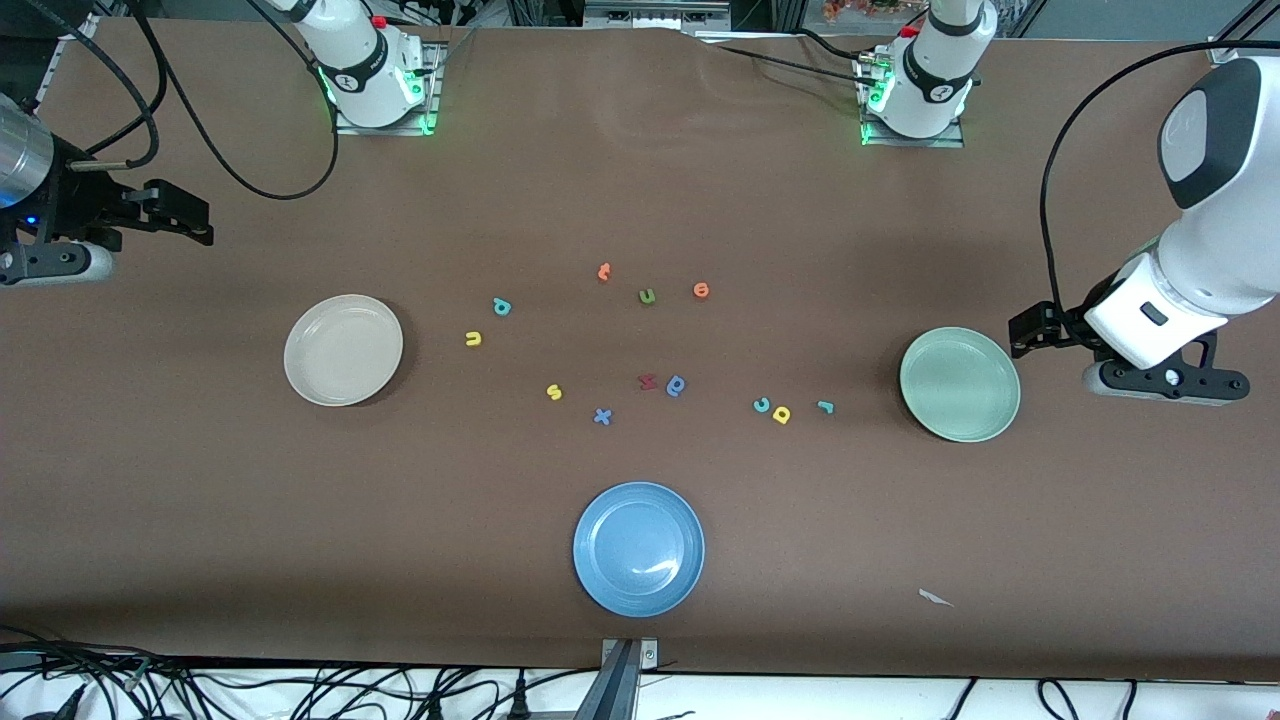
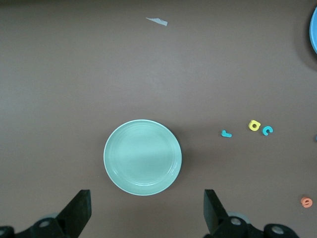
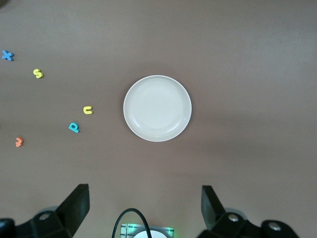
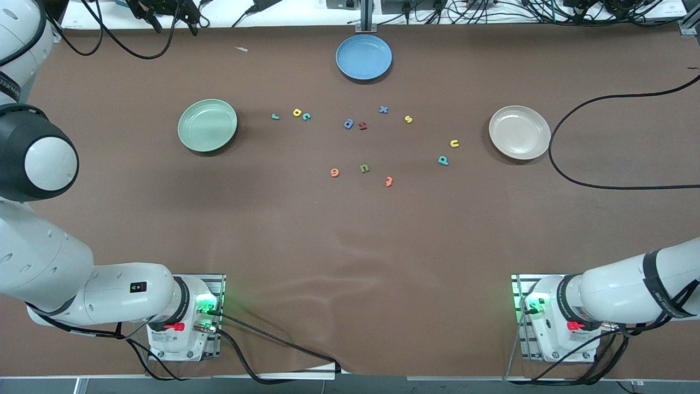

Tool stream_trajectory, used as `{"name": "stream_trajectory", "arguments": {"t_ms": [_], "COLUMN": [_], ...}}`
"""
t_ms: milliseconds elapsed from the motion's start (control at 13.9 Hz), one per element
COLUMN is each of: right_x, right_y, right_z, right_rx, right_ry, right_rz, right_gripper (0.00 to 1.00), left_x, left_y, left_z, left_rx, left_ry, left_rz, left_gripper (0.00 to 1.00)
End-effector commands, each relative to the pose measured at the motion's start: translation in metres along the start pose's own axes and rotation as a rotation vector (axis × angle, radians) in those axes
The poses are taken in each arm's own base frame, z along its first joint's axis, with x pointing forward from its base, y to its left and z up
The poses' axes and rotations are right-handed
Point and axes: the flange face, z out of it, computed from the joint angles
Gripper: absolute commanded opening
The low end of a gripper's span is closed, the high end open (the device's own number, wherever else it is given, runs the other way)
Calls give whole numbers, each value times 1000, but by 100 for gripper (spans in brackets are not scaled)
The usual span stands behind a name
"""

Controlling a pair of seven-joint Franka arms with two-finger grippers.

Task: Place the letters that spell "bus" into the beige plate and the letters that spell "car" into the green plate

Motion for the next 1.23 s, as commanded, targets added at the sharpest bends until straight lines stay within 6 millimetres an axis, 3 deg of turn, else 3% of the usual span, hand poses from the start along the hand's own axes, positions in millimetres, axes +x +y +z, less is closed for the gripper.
{"name": "stream_trajectory", "arguments": {"t_ms": [0, 144, 505, 937, 1153], "right_x": [1, 1, 1, 2, 2], "right_y": [1, 1, 1, -1, -1], "right_z": [-7, -6, -6, -7, -7], "right_rx": [18, 18, 18, 18, 16], "right_ry": [12, 11, 11, 15, 17], "right_rz": [10, 10, 10, 18, 23], "right_gripper": [100, 100, 100, 100, 100], "left_x": [4, 5, 16, 37, 44], "left_y": [16, 30, 92, 143, 141], "left_z": [-3, 2, 45, 98, 121], "left_rx": [-35, -54, -56, -84, -93], "left_ry": [6, -6, -61, -31, -37], "left_rz": [12, -30, -130, -399, -472], "left_gripper": [100, 100, 100, 100, 100]}}
